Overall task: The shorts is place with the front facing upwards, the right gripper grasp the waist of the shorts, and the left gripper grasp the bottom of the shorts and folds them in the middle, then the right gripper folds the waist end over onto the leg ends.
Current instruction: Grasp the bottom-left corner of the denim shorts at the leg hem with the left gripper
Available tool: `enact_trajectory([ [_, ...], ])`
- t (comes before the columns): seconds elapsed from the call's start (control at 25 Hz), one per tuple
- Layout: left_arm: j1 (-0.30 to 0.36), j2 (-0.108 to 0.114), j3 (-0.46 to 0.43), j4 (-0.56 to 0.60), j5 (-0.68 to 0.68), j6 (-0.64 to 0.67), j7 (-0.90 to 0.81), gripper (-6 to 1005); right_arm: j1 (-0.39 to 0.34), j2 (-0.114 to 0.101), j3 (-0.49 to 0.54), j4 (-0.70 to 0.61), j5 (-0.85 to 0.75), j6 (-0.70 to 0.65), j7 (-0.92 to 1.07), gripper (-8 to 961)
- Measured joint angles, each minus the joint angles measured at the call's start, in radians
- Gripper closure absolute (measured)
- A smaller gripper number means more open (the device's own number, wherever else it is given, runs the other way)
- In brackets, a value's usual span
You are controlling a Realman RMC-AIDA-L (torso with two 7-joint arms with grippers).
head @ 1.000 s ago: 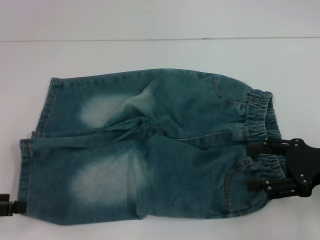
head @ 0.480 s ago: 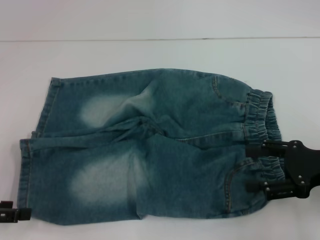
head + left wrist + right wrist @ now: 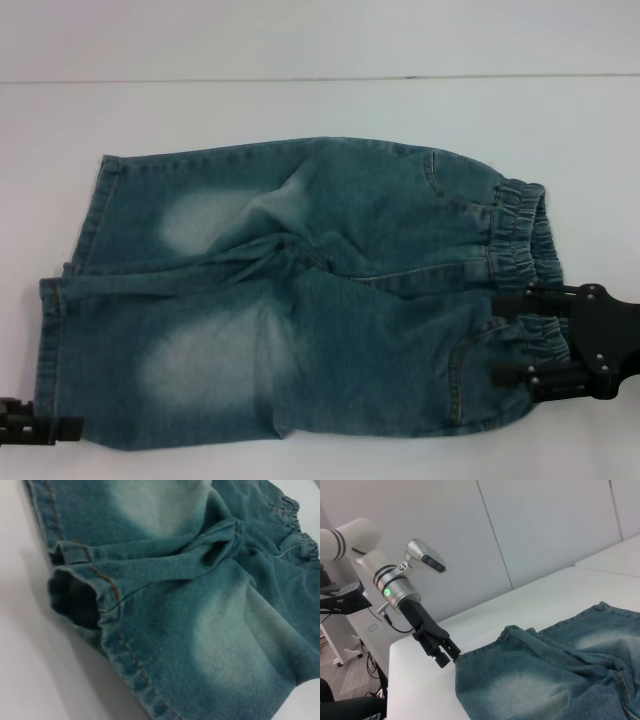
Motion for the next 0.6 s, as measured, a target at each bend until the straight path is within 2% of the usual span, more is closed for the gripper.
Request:
enact_trajectory([
  [0.08, -0.005, -0.001, 0.008, -0.007, 0.0, 0.0, 0.002, 213, 0.002, 0.0, 0.0, 0.012, 0.0, 0.002, -0.012, 27],
  [0.28, -0.011, -0.001, 0.042, -0.01, 0.0, -0.005, 0.002, 319, 0.003, 0.001, 0.003, 0.022, 0.001, 0.017, -0.021, 27],
  [0.52, -0.015, -0.002, 0.042, -0.006, -0.001, -0.014, 0.003, 447, 0.0, 0.0, 0.009, 0.033, 0.0, 0.021, -0.028, 27],
  [0.6, -0.019, -0.002, 0.043, -0.004, -0.001, -0.013, 0.003, 526, 0.0, 0.0, 0.011, 0.033, 0.001, 0.021, -0.028, 27],
])
